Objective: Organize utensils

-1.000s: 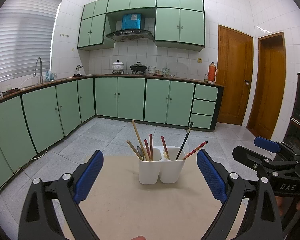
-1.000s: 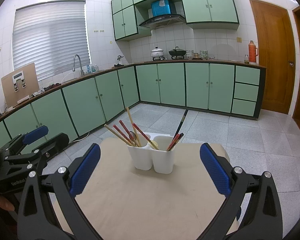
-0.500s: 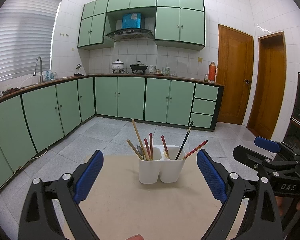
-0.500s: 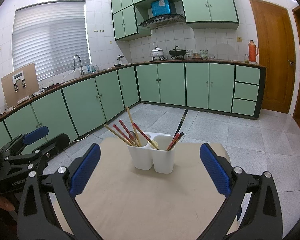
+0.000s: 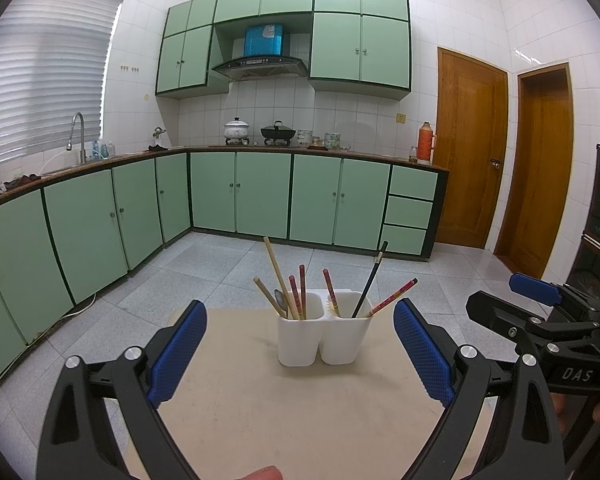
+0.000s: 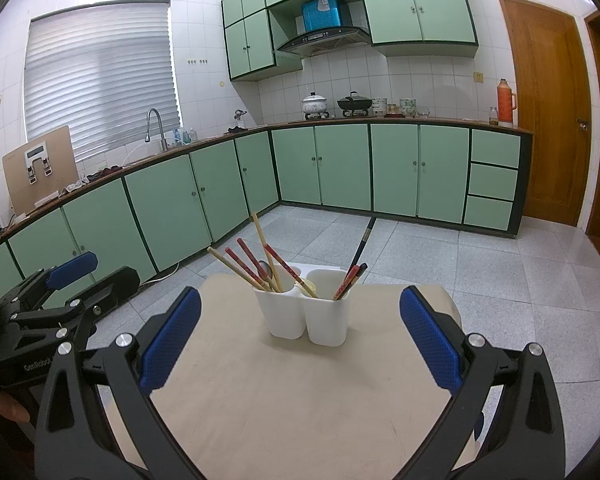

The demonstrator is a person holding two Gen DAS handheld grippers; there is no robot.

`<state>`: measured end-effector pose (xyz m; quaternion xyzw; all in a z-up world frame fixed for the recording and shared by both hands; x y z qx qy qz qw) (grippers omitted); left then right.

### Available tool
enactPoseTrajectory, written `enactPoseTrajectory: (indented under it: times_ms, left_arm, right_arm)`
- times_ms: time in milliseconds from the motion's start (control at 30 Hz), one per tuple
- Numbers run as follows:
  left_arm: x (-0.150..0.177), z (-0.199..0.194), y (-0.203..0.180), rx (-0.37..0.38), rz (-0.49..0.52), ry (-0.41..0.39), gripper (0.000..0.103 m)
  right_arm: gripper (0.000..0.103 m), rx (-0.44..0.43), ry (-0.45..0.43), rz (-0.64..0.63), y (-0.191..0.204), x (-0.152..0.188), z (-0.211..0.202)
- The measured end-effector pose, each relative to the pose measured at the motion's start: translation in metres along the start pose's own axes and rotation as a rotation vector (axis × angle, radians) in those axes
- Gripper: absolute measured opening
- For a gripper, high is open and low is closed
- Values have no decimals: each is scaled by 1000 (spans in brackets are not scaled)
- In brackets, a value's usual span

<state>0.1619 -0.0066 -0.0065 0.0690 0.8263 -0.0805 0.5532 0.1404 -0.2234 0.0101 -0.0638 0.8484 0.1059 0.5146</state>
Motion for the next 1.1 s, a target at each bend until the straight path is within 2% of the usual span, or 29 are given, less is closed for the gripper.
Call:
enactPoseTrajectory:
  times_ms: [1100]
  left_arm:
    - [7, 4, 8, -2, -9, 9, 92]
  right_arm:
    - [97, 4, 5, -1, 3, 5, 1]
Point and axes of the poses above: each gripper's, at about its wrist camera, not at the fingertips, and z roughly the way its jaws point, y to its left, x to its underside, the point moved 3 cm from there along z, roughly the way its jaws point
